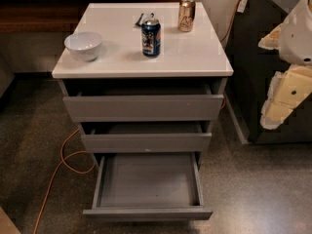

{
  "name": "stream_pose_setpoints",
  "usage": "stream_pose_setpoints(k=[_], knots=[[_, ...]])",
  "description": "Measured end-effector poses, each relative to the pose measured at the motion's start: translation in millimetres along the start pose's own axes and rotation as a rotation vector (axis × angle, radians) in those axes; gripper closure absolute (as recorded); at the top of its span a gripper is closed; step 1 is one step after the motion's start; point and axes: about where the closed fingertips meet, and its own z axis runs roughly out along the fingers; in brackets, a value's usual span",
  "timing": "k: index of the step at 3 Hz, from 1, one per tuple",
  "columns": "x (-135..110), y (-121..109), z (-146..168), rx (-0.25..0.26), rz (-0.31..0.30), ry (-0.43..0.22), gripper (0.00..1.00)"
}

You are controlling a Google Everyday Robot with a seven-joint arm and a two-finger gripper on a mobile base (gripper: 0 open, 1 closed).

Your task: Place pepsi can into bottom drawer

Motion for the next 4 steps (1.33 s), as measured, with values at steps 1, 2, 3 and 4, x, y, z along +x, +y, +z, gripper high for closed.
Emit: stream_pose_setpoints(k=[1,2,3,4], knots=[[0.0,0.0,0.0,0.000,0.000,0.000,0.00],[-2.8,-5.0,1.3,-0.012,0.010,-0.007,0.00],[-10.6,-25.0,13.2,-0.027,0.032,-0.033,0.00],[-21.1,-46.9,31.0,-0.029,0.056,-0.085,0.00]])
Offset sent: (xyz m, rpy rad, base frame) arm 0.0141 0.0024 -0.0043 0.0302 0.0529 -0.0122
